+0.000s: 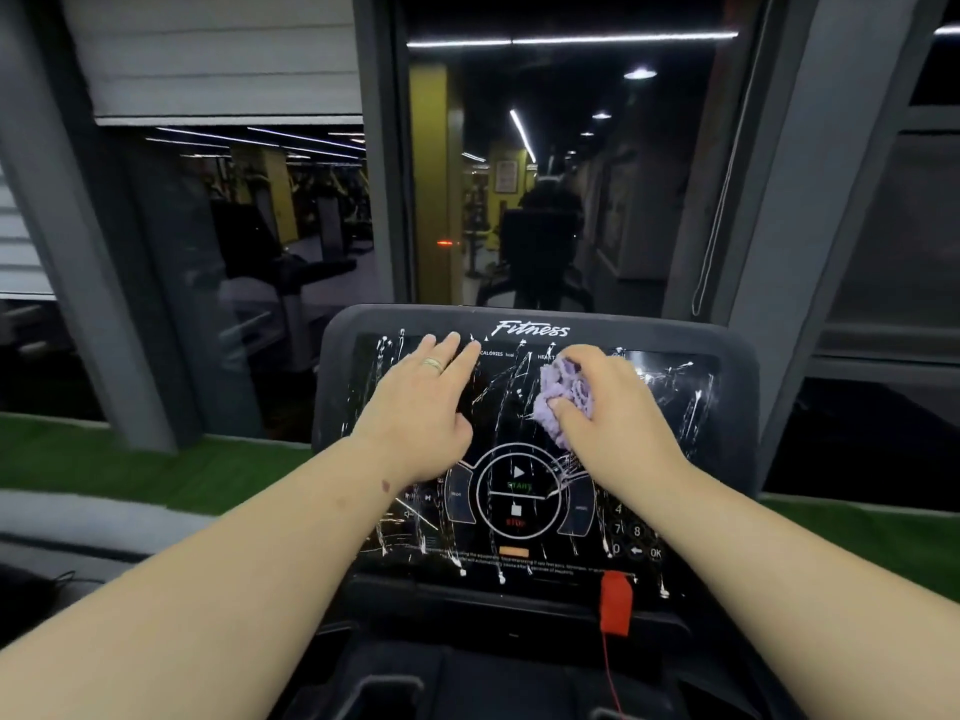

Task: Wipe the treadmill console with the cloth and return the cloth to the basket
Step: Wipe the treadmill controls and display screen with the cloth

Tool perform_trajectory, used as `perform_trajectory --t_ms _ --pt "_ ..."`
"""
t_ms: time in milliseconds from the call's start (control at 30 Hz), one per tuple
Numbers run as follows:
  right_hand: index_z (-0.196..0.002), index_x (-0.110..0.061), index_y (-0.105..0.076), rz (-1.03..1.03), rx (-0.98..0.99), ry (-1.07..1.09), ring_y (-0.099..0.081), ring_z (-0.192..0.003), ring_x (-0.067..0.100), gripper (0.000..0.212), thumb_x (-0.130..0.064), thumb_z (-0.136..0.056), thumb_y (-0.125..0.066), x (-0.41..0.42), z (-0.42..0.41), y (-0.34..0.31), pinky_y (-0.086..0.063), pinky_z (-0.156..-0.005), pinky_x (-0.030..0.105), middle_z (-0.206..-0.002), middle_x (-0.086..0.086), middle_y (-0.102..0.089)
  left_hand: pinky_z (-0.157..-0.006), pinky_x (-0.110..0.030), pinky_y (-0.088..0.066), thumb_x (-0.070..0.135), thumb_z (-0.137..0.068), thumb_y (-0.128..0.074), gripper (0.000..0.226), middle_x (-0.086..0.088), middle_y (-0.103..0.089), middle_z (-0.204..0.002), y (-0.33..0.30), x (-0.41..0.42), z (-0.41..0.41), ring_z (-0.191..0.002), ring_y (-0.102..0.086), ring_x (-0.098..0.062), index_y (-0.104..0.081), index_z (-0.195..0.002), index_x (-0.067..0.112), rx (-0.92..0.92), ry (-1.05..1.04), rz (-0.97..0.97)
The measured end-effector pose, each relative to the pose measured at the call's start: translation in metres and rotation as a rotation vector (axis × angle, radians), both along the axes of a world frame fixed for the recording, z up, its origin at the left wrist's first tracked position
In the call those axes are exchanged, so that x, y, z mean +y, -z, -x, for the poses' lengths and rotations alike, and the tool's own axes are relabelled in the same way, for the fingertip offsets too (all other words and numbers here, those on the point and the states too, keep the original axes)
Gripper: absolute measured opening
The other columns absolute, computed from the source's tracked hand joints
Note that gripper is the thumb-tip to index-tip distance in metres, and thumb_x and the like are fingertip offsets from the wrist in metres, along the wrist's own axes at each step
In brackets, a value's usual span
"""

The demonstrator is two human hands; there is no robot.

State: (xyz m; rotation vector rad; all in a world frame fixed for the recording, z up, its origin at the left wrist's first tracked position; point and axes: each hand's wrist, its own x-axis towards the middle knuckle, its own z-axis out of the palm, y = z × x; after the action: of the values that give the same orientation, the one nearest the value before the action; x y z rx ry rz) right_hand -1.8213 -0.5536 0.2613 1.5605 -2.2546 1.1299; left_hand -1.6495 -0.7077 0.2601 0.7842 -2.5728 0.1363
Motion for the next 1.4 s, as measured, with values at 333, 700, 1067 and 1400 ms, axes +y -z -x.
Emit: perform_trajectory --t_ms 333,700,1067,1400 --pt "-0.12 -0.029 -0.07 0.124 0.114 0.184 -0.047 -0.108 0.023 0.025 -0.034 -0.095 -0.065 -0.043 0.026 -0.023 -0.035 -0.093 0.03 -0.109 -0.011 -0.052 -0.126 -0.046 -0.017 0.036 -0.092 -0.052 0.083 -0.011 -0.014 -0.17 -0.036 -0.072 0.017 -0.156 -0.011 -0.033 -0.014 -0.163 0.019 -0.039 0.032 0.147" --pt "-0.09 -0.031 -0.074 0.008 0.294 0.192 -0.051 -0.087 0.025 0.013 -0.025 -0.092 -0.061 -0.077 0.007 -0.013 -0.045 -0.074 0.036 -0.087 -0.004 -0.048 -0.127 -0.045 -0.013 0.047 -0.089 -0.046 0.082 -0.001 -0.025 -0.168 -0.042 -0.09 0.059 -0.155 -0.02 -0.024 -0.018 -0.163 0.027 -0.07 0.209 0.143" --pt "-0.092 -0.028 -0.075 -0.071 0.243 0.141 -0.053 -0.093 0.023 0.014 -0.027 -0.095 -0.061 -0.055 0.034 -0.019 -0.047 -0.082 0.037 -0.094 -0.004 -0.052 -0.122 -0.056 -0.017 0.062 -0.079 -0.053 0.088 0.012 -0.037 -0.159 -0.05 -0.07 0.079 -0.143 -0.037 -0.02 -0.022 -0.158 0.037 -0.103 0.188 0.085" --pt "-0.08 -0.032 -0.071 -0.058 0.21 0.104 -0.052 -0.088 0.021 0.014 -0.025 -0.088 -0.063 -0.055 0.042 -0.025 -0.044 -0.074 0.033 -0.087 -0.011 -0.052 -0.124 -0.058 -0.008 0.083 -0.065 -0.061 0.108 0.01 -0.036 -0.158 -0.05 -0.062 0.081 -0.148 -0.029 -0.02 -0.021 -0.156 0.038 -0.119 0.154 0.043"
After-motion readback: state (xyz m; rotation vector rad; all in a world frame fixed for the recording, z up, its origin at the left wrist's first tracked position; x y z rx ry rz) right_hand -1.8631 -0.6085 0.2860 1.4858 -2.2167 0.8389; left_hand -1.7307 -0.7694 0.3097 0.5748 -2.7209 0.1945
